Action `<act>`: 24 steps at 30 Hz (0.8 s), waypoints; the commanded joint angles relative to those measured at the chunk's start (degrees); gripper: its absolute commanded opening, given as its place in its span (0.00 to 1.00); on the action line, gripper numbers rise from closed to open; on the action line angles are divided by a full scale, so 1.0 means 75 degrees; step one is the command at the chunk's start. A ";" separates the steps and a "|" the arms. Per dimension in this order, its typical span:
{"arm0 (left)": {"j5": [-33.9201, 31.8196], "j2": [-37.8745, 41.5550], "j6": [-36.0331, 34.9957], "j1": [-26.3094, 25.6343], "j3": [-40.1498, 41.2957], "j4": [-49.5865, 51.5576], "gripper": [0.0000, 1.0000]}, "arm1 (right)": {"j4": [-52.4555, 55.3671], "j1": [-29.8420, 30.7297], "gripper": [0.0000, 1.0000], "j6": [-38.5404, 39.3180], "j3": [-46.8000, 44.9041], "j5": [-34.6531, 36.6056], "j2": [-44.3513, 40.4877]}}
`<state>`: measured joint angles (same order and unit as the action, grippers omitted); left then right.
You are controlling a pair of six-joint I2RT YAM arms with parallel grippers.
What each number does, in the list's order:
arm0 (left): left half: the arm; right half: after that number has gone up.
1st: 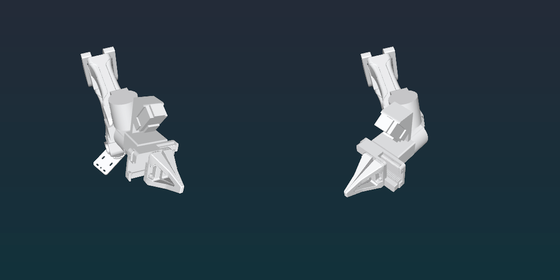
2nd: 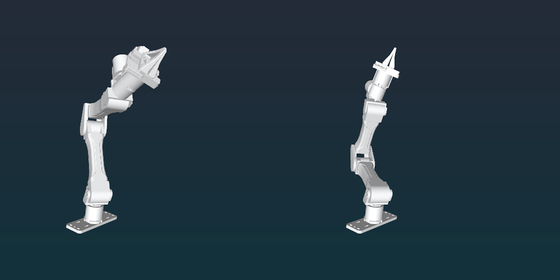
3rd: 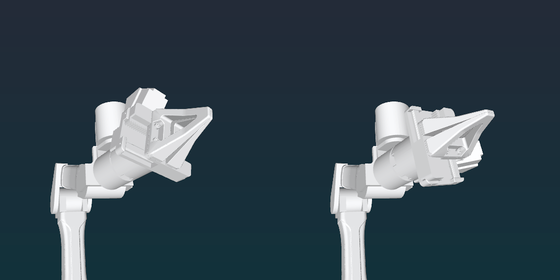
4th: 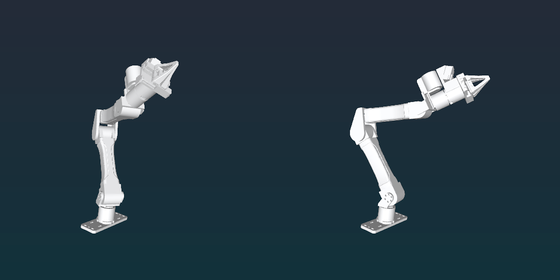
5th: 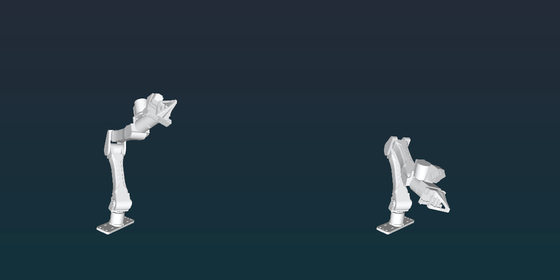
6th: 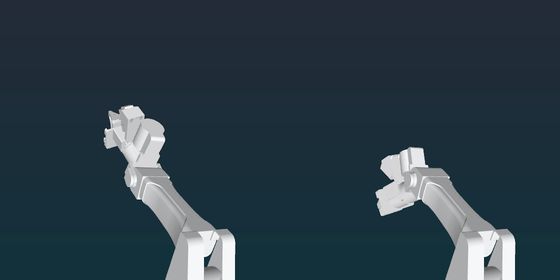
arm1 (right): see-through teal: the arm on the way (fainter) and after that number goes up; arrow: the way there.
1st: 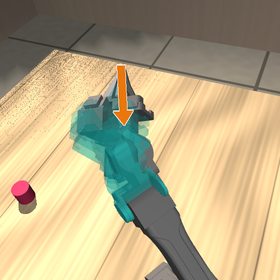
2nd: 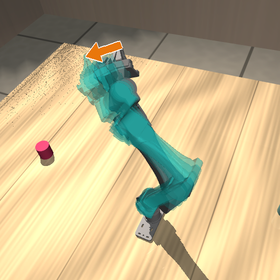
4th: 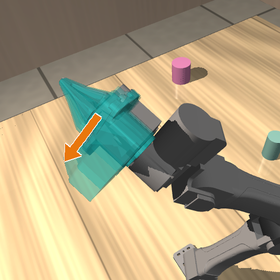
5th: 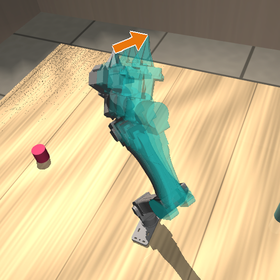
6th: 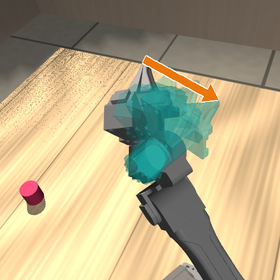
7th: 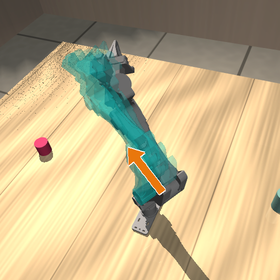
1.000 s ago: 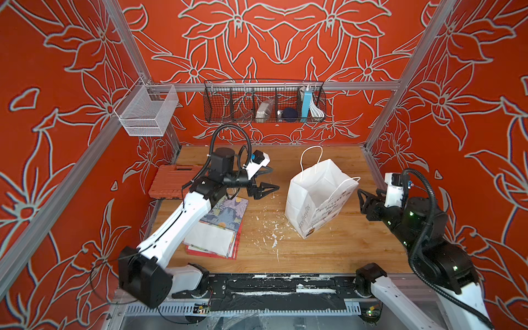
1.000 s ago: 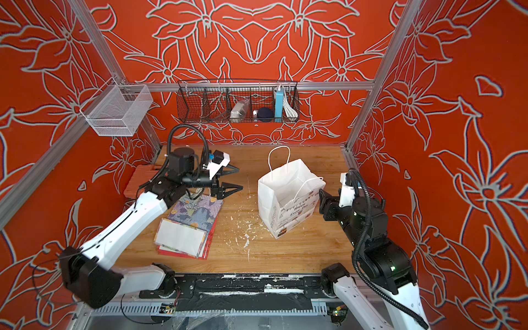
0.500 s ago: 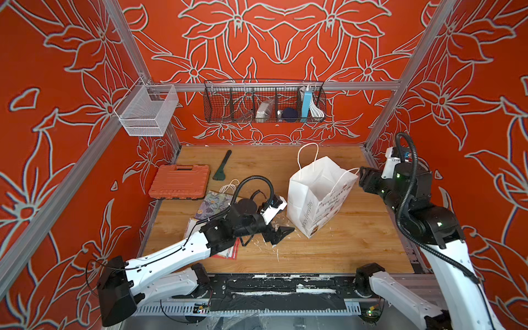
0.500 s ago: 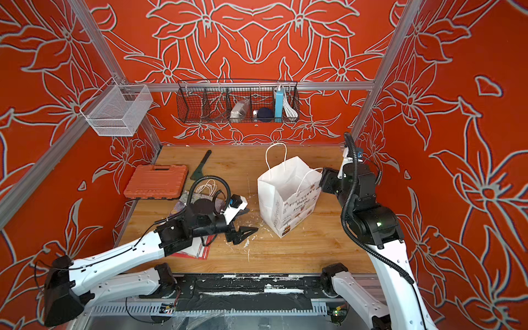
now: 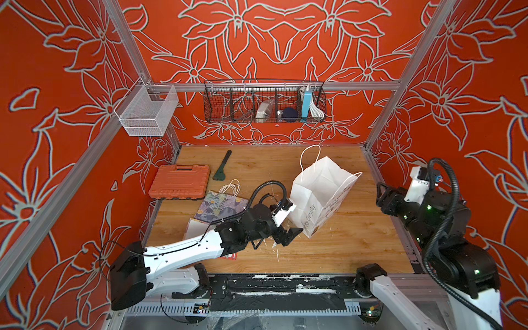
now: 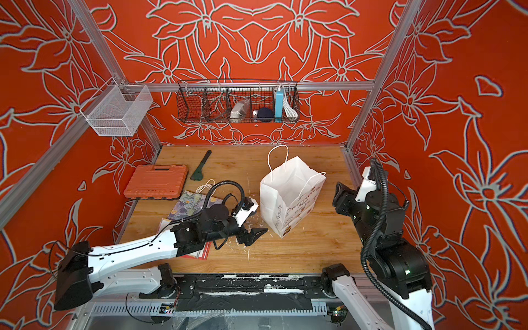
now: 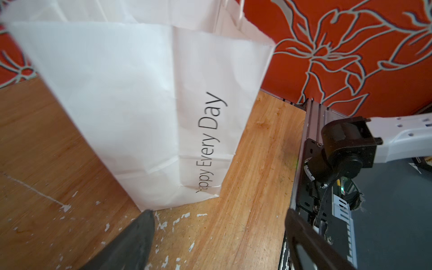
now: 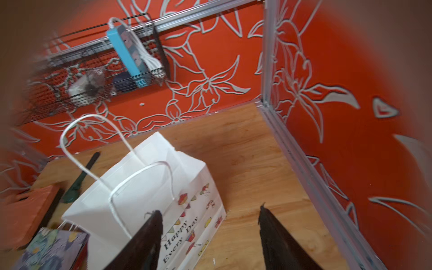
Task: Put away the paper bag
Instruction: Adjust the paper bag at the center of the board.
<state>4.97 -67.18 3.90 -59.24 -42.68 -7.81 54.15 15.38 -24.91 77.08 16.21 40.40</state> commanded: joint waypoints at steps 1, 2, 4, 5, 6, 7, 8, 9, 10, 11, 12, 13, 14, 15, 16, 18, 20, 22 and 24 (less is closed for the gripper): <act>-0.0196 -0.0229 -0.0296 -0.0280 -0.0183 -0.0370 0.87 | 0.0069 -0.0045 0.67 -0.0306 0.0023 0.0938 0.0933; -0.0305 -0.0269 -0.0217 -0.0291 -0.0138 -0.0437 0.87 | -0.0361 -0.0112 0.67 -0.0249 -0.0122 0.0822 0.1093; -0.0526 -0.0277 -0.0074 -0.0292 -0.0079 -0.0442 0.87 | -0.1017 -0.0486 0.67 -0.0160 -0.0343 0.0499 0.1462; -0.0633 -0.0278 0.0023 -0.0292 -0.0061 -0.0415 0.87 | -0.1248 -0.0865 0.67 -0.0202 -0.0400 0.0119 0.1718; -0.0715 -0.0276 0.0123 -0.0292 -0.0015 -0.0391 0.87 | -0.1438 -0.1268 0.67 -0.0254 -0.0460 -0.0361 0.1921; -0.0764 -0.0272 0.0186 -0.0295 0.0042 -0.0377 0.87 | -0.1726 -0.1797 0.67 -0.0394 -0.0605 -0.1047 0.2163; -0.0843 -0.0275 0.0281 -0.0292 0.0106 -0.0354 0.87 | -0.2036 -0.2334 0.67 -0.0567 -0.0802 -0.1810 0.2401; -0.0968 -0.0283 0.0380 -0.0292 0.0191 -0.0361 0.87 | -0.2287 -0.2792 0.67 -0.0690 -0.0951 -0.2456 0.2628; -0.1090 -0.0313 0.0448 -0.0292 0.0276 -0.0354 0.87 | -0.2454 -0.3300 0.67 -0.0843 -0.1048 -0.3275 0.2943; -0.1243 -0.0342 0.0513 -0.0289 0.0332 -0.0316 0.87 | -0.2595 -0.3738 0.67 -0.0974 -0.1103 -0.4009 0.3265; -0.1447 -0.0386 0.0621 -0.0281 0.0366 -0.0229 0.87 | -0.2775 -0.4061 0.68 -0.1032 -0.1180 -0.4615 0.3569; -0.1621 -0.0439 0.0709 -0.0262 0.0381 -0.0149 0.86 | -0.2990 -0.4262 0.67 -0.1019 -0.1264 -0.5083 0.3850; -0.1762 -0.0512 0.0809 -0.0220 0.0393 -0.0065 0.85 | -0.3170 -0.4335 0.67 -0.0913 -0.1322 -0.5439 0.4188; -0.1827 -0.0595 0.0913 -0.0135 0.0391 -0.0028 0.83 | -0.3141 -0.4344 0.66 -0.0719 -0.1274 -0.5635 0.4529; -0.1834 -0.0667 0.1020 -0.0064 0.0405 -0.0031 0.82 | -0.3061 -0.4356 0.65 -0.0561 -0.1175 -0.5919 0.4824; -0.1766 -0.0789 0.1185 0.0118 0.0448 -0.0153 0.78 | -0.2985 -0.4348 0.63 -0.0325 -0.1124 -0.6573 0.5358; -0.1583 -0.0885 0.1286 0.0288 0.0486 -0.0350 0.75 | -0.3314 -0.4344 0.60 -0.0407 -0.1365 -0.7276 0.5610; -0.1335 -0.1016 0.1358 0.0466 0.0478 -0.0539 0.72 | -0.3583 -0.4295 0.59 -0.0543 -0.1645 -0.7661 0.5698; -0.1038 -0.1204 0.1368 0.0636 0.0375 -0.0682 0.68 | -0.3862 -0.4128 0.58 -0.0617 -0.2017 -0.7894 0.5636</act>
<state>-5.26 -74.81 12.32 -55.90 -39.33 -9.63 29.32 -16.60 -28.91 64.42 -34.22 83.64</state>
